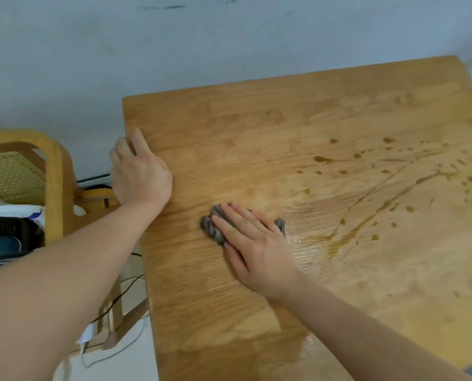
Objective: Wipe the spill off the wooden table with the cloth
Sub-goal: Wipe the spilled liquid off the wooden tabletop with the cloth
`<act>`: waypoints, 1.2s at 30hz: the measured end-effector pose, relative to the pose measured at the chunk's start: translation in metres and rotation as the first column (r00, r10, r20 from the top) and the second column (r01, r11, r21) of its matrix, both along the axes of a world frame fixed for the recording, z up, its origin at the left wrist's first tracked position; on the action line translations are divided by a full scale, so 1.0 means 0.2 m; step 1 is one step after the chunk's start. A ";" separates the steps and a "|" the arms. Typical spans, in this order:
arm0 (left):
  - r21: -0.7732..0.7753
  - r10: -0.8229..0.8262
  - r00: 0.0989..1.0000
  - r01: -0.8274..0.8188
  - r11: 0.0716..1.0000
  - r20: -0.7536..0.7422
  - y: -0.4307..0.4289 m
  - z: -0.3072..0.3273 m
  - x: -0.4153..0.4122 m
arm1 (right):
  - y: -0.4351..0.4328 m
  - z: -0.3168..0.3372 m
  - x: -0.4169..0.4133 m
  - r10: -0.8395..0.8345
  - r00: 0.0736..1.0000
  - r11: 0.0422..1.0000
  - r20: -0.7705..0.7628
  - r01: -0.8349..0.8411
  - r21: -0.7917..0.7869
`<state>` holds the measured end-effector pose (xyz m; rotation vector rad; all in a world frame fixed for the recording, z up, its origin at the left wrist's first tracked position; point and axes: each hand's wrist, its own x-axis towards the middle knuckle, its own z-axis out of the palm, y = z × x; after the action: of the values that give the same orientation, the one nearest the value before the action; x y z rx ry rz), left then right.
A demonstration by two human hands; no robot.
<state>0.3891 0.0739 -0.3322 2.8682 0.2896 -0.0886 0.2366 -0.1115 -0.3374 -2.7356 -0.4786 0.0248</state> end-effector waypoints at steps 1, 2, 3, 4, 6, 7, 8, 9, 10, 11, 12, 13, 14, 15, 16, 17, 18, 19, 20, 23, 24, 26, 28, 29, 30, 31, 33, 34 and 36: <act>0.034 -0.044 0.999 0.044 0.998 -0.015 -0.02 0.00 -0.01 | -0.05 0.00 -0.01 0.041 0.999 0.999 0.006 -0.042 0.012; 0.063 -0.101 0.995 0.102 0.993 -0.022 -0.05 0.01 -0.02 | -0.09 0.00 0.01 0.058 0.998 0.998 0.017 -0.058 0.017; 0.082 -0.156 0.987 0.158 0.984 -0.019 -0.08 0.01 -0.04 | -0.14 0.00 0.08 0.035 0.999 0.999 0.024 -0.035 0.016; 0.093 -0.194 0.981 0.194 0.977 -0.017 -0.12 0.01 -0.05 | -0.17 -0.01 0.18 -0.035 0.999 0.999 0.033 0.035 0.013; 0.093 -0.180 0.984 0.180 0.979 -0.016 -0.18 0.00 -0.09 | -0.22 -0.01 0.43 -0.224 0.974 0.975 0.046 0.223 0.013; 0.089 -0.152 0.988 0.152 0.984 -0.006 -0.20 -0.01 -0.10 | -0.23 -0.01 0.56 -0.296 0.954 0.955 0.039 0.296 0.015; 0.087 -0.128 0.992 0.127 0.988 0.006 -0.22 -0.02 -0.10 | -0.23 -0.02 0.67 -0.350 0.936 0.937 0.030 0.349 0.019; 0.090 -0.112 0.994 0.111 0.990 0.014 -0.23 -0.02 -0.10 | -0.21 -0.03 0.75 -0.387 0.922 0.922 0.020 0.386 0.016; 0.096 -0.104 0.994 0.102 0.990 0.017 -0.24 -0.03 -0.09 | -0.18 -0.03 0.80 -0.412 0.911 0.911 0.020 0.412 0.011; 0.101 -0.099 0.995 0.097 0.990 0.016 -0.24 -0.04 -0.08 | -0.14 -0.04 0.83 -0.422 0.907 0.907 0.020 0.421 0.008; 0.107 -0.095 0.995 0.093 0.990 0.016 -0.23 -0.04 -0.07 | -0.11 -0.04 0.83 -0.404 0.914 0.915 0.022 0.404 0.015; 0.111 -0.095 0.995 0.093 0.989 0.015 -0.23 -0.05 -0.07 | -0.08 -0.04 0.82 -0.359 0.933 0.933 0.024 0.358 0.022; 0.113 -0.099 0.995 0.097 0.989 0.014 -0.24 -0.05 -0.07 | -0.08 -0.04 0.79 -0.293 0.956 0.956 0.032 0.293 0.021; 0.111 -0.098 0.995 0.095 0.989 0.015 -0.24 -0.05 -0.08 | -0.08 -0.03 0.76 -0.218 0.975 0.976 0.035 0.217 0.015; 0.110 -0.093 0.995 0.091 0.990 0.019 -0.24 -0.05 -0.08 | -0.09 -0.02 0.76 -0.155 0.987 0.988 0.034 0.155 0.018; 0.108 -0.090 0.996 0.087 0.990 0.024 -0.24 -0.05 -0.07 | -0.10 -0.02 0.79 -0.117 0.993 0.993 0.033 0.116 0.036; 0.108 -0.086 0.996 0.082 0.991 0.029 -0.24 -0.05 -0.06 | -0.10 -0.01 0.85 -0.101 0.994 0.993 0.033 0.099 0.061; 0.112 -0.083 0.996 0.079 0.991 0.032 -0.24 -0.05 -0.06 | -0.07 -0.02 0.91 -0.105 0.994 0.991 0.027 0.103 0.081; 0.118 -0.083 0.996 0.079 0.990 0.034 -0.24 -0.05 -0.05 | -0.02 -0.02 0.98 -0.127 0.992 0.988 0.014 0.126 0.090; 0.124 -0.078 0.996 0.073 0.990 0.039 -0.24 -0.05 -0.07 | 0.20 -0.03 1.15 -0.160 0.987 0.983 0.018 0.158 0.091; 0.120 -0.070 0.997 0.064 0.991 0.042 -0.24 -0.05 -0.08 | 0.26 -0.03 1.18 -0.144 0.990 0.986 0.008 0.143 0.085; 0.112 -0.061 0.997 0.057 0.992 0.038 -0.25 -0.05 -0.07 | 0.29 -0.03 1.20 -0.086 0.996 0.994 -0.023 0.087 0.060; 0.128 -0.066 0.997 0.061 0.990 0.032 -0.25 -0.05 -0.07 | 0.19 -0.02 1.19 -0.054 0.999 0.997 -0.008 0.054 0.060; 0.135 -0.072 0.997 0.068 0.989 0.028 -0.25 -0.04 -0.06 | 0.11 -0.02 1.17 -0.085 0.996 0.995 0.019 0.084 0.062; 0.136 -0.076 0.997 0.072 0.988 0.021 -0.25 -0.04 -0.07 | 0.01 -0.02 1.16 -0.145 0.988 0.988 0.044 0.142 0.064; 0.132 -0.073 0.997 0.071 0.989 0.010 -0.24 -0.04 -0.07 | -0.09 -0.03 1.16 -0.215 0.975 0.975 0.055 0.212 0.062; 0.112 -0.074 0.997 0.073 0.991 -0.003 -0.24 -0.04 -0.08 | -0.28 -0.03 1.17 -0.367 0.929 0.930 0.043 0.365 0.045; 0.103 -0.077 0.997 0.076 0.992 -0.003 -0.24 -0.04 -0.07 | -0.32 -0.02 1.18 -0.435 0.900 0.900 0.035 0.434 0.047; 0.090 -0.079 0.997 0.079 0.993 0.002 -0.23 -0.04 -0.07 | -0.28 -0.02 1.17 -0.508 0.861 0.860 0.030 0.505 0.074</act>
<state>0.3752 0.0271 -0.3394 2.9692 0.1831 -0.0845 0.4708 -0.1665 -0.3408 -2.7144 0.2415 -0.1895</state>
